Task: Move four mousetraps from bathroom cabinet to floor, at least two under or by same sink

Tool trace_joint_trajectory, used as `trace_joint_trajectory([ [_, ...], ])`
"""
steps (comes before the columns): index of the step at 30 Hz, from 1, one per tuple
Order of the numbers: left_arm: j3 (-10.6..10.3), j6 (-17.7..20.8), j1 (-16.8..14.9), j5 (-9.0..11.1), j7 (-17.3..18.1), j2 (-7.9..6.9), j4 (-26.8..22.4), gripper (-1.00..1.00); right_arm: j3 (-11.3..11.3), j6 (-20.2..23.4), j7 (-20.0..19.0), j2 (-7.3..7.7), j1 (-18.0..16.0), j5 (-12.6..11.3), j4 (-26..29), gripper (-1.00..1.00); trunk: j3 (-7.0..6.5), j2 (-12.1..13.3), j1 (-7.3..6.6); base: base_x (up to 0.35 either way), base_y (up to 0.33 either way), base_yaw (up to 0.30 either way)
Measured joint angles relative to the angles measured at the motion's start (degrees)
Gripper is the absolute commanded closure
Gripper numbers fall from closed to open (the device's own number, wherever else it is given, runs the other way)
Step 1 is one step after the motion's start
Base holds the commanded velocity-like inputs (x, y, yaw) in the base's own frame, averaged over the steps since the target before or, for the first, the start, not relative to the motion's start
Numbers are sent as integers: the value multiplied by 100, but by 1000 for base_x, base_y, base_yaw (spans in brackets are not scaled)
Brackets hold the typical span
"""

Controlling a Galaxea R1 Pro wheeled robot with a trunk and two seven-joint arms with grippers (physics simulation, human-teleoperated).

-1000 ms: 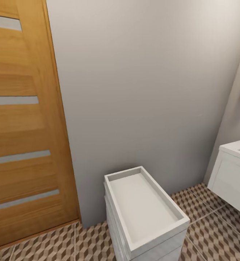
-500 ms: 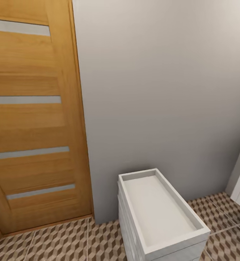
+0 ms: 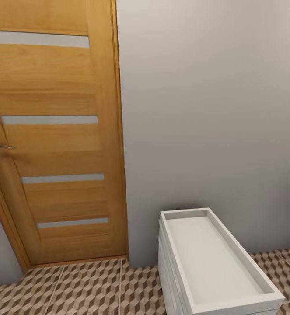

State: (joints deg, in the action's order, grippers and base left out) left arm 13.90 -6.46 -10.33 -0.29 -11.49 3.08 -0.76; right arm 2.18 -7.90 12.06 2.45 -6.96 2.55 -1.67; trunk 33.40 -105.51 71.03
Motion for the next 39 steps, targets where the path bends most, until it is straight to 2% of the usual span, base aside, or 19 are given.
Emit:
trace_joint_trajectory([
  [39, -2, 9, 0, -3, 5, 5, 9, -100, 4, 4, -42, 1, 0, 1, 0, -100, 0, 0, 0, 0, 0, 275],
])
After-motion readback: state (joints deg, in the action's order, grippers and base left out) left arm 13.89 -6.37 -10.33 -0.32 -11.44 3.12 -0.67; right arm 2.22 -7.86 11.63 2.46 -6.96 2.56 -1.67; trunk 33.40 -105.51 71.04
